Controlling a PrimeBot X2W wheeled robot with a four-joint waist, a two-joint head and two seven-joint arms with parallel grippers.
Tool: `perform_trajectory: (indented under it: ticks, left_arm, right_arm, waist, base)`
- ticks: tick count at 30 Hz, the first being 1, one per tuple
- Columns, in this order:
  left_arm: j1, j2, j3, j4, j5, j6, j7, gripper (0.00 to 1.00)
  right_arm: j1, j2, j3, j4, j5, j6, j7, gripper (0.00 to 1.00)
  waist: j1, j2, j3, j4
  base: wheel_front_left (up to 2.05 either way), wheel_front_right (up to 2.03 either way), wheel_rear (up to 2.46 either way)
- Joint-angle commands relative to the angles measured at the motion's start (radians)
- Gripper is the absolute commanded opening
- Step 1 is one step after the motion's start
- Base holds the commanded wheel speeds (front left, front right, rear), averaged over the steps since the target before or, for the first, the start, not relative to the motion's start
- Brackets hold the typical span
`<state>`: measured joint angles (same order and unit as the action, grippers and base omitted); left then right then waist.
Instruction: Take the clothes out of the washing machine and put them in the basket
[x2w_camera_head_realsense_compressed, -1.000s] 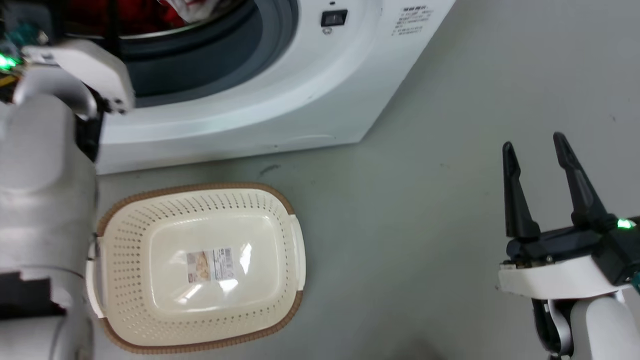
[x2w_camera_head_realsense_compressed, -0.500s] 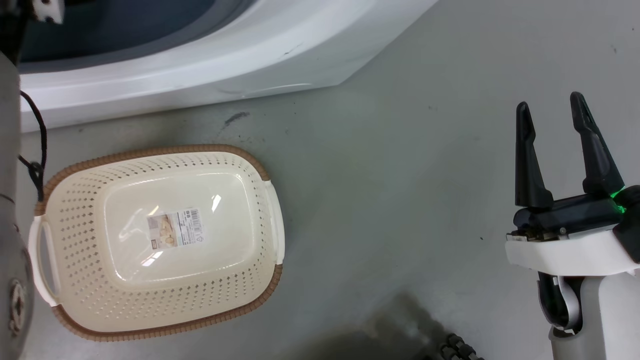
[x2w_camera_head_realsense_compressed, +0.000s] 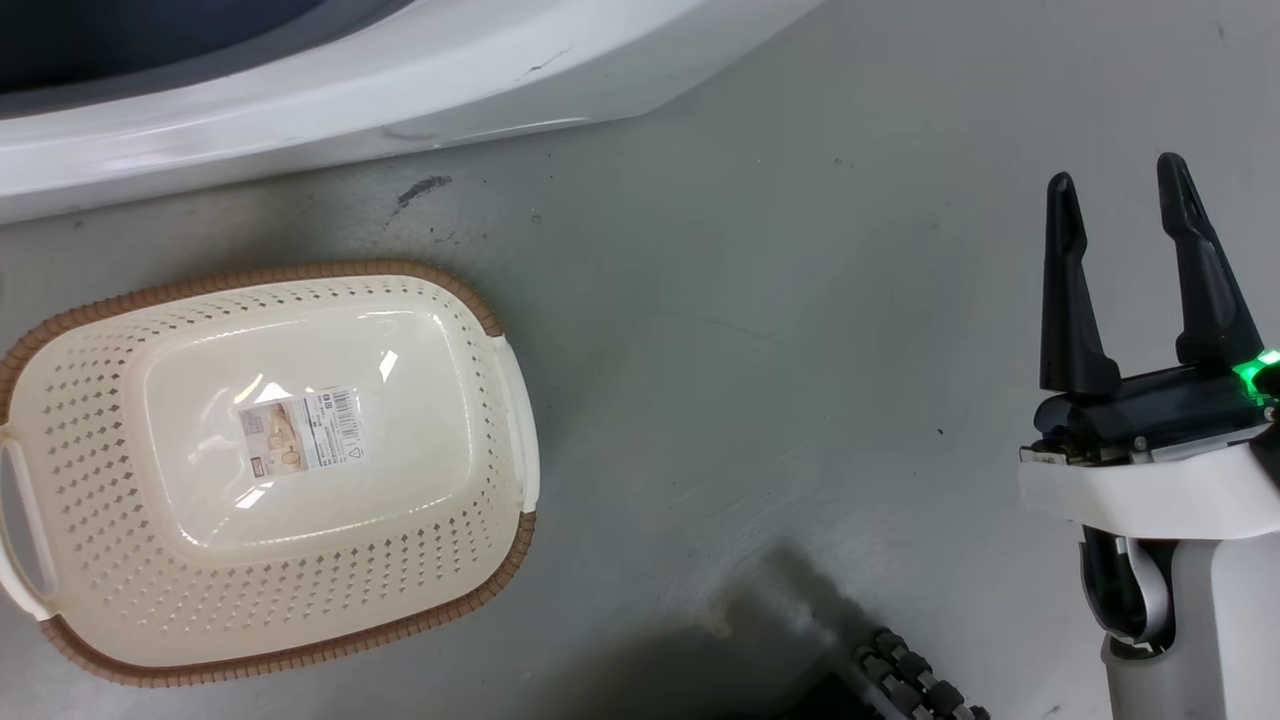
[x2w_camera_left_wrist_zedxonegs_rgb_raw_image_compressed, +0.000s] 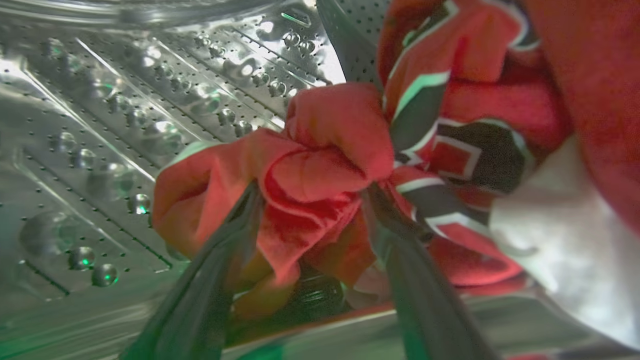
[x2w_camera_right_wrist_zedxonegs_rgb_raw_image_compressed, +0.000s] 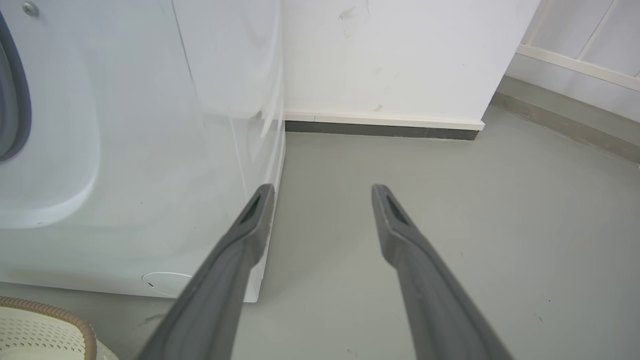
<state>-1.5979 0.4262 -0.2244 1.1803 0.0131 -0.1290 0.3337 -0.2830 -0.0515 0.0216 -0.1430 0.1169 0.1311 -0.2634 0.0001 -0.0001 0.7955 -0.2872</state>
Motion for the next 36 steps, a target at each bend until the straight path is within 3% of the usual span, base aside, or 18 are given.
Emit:
perform_trajectory:
  ticks: [1,5,6,7,8,19,36]
  left_arm:
    - [-0.018,0.002,-0.009,0.0,-0.006,0.0,0.005,1.0]
    - [-0.019,0.007,-0.028,0.011,-0.002,0.0,0.027,1.0]
    - [-0.019,0.009,-0.03,0.012,-0.005,0.0,0.028,0.47]
    - [-0.02,0.011,-0.034,0.007,-0.004,0.0,0.02,0.15]
    - [-0.019,0.013,-0.038,0.007,-0.006,0.0,0.015,0.0]
    - [0.009,-0.005,-0.033,-0.005,-0.057,0.0,-0.063,0.0]
    - [0.304,-0.103,-0.119,-0.096,-0.226,0.0,-0.377,0.0]
  right_arm:
    - [-0.013,0.002,-0.003,-0.006,0.005,-0.001,-0.002,1.0]
    - [-0.016,0.002,-0.004,-0.006,0.009,-0.001,-0.002,1.0]
    - [-0.017,0.002,-0.006,-0.005,0.011,-0.001,-0.002,1.0]
    - [-0.019,0.002,-0.007,-0.005,0.012,-0.001,-0.002,1.0]
    - [-0.021,0.002,-0.007,-0.005,0.013,-0.001,-0.002,1.0]
    - [-0.025,0.002,-0.014,-0.005,-0.005,-0.001,-0.002,1.0]
    - [0.053,0.002,-0.015,0.035,-0.08,-0.001,-0.002,1.0]
  waist:
    - [-0.0001,0.0001,0.008,-0.004]
    - [-0.0001,0.0001,0.015,-0.005]
    - [-0.0001,0.0001,0.016,-0.005]
    - [-0.0001,0.0001,0.017,-0.004]
    - [-0.0001,0.0001,0.018,-0.003]
    - [-0.0001,0.0001,-0.008,0.018]
    - [-0.0001,0.0001,-0.225,0.126]
  base:
    - [0.0,0.0,0.0]
    - [0.0,0.0,0.0]
    - [0.0,0.0,0.0]
    - [0.0,0.0,0.0]
    - [0.0,0.0,0.0]
    - [0.0,0.0,0.0]
    - [0.0,0.0,0.0]
